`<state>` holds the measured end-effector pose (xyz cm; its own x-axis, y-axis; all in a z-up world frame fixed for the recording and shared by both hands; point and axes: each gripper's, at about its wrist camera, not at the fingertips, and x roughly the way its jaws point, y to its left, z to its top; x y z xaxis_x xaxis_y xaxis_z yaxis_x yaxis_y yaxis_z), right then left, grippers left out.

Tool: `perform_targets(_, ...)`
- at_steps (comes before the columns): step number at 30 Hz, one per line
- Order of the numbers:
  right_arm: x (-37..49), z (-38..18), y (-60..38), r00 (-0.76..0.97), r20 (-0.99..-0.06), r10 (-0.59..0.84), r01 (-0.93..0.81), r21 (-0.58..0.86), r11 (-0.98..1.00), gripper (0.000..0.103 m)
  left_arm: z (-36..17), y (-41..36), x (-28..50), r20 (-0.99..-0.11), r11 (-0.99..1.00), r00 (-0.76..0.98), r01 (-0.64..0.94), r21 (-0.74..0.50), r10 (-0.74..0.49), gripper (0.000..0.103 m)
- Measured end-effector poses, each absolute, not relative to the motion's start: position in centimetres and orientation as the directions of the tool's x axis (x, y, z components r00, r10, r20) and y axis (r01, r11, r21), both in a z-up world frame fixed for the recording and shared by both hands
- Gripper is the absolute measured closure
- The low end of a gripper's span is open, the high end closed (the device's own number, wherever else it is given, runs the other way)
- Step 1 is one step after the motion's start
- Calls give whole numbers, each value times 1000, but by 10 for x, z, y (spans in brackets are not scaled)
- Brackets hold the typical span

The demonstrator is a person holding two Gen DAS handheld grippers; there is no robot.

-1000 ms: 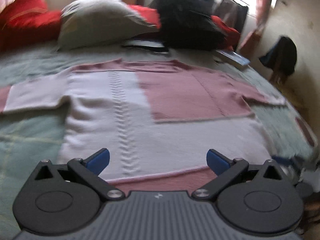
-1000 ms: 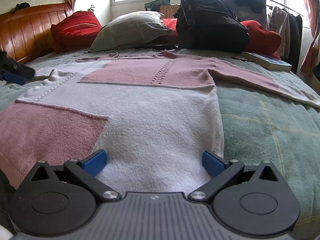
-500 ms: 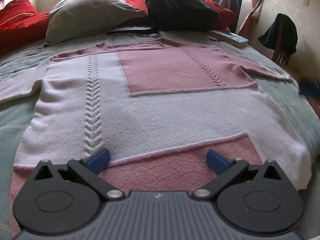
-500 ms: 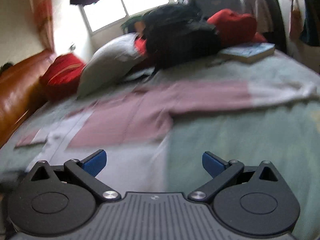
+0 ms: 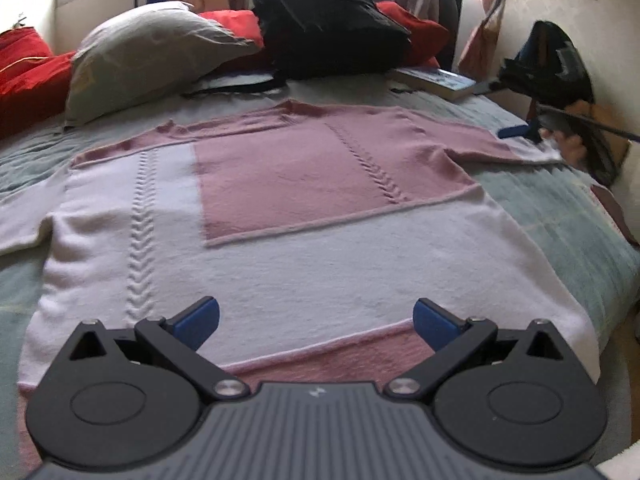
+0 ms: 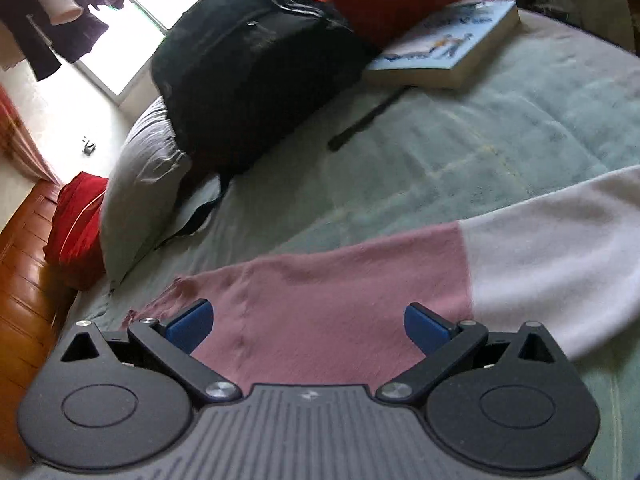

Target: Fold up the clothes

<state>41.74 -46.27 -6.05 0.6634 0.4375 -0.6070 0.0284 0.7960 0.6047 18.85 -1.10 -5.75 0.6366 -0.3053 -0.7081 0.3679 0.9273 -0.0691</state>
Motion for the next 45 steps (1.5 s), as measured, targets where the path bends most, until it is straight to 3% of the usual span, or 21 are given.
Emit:
perform_targets(6, 422, -80, -493, 660, -621, 424, 49, 598, 800, 0, -67, -32, 196, -740, 918, 604, 395, -44, -295, 1)
perform_targets(14, 401, -79, -584, 720, -687, 102, 264, 407, 874, 0, -74, -42, 203, -749, 920, 600, 392, -33, -282, 1)
perform_targets(22, 389, -70, -639, 742, -662, -103, 438, 362, 823, 0, -75, -45, 201, -751, 920, 603, 391, -15, -268, 1)
perform_targets(26, 384, -68, -640, 798, -600, 67, 325, 521, 789, 0, -74, -46, 202, -750, 921, 606, 391, -9, -265, 1)
perform_targets(28, 390, -78, -640, 774, -623, 110, 317, 532, 785, 0, -73, -47, 201, -749, 920, 607, 391, -12, -267, 1)
perform_targets(36, 399, -72, -616, 750, -661, -35, 396, 405, 824, 0, -72, -42, 198, -752, 923, 607, 385, -6, -258, 1)
perform_targets(42, 424, -50, -534, 710, -689, 148, 215, 412, 886, 0, -69, -38, 199, -743, 931, 627, 364, 15, -233, 1)
perform_targets(45, 437, -46, -477, 660, -678, 323, 65, 480, 875, 0, -68, -29, 199, -740, 938, 635, 347, 16, -222, 1)
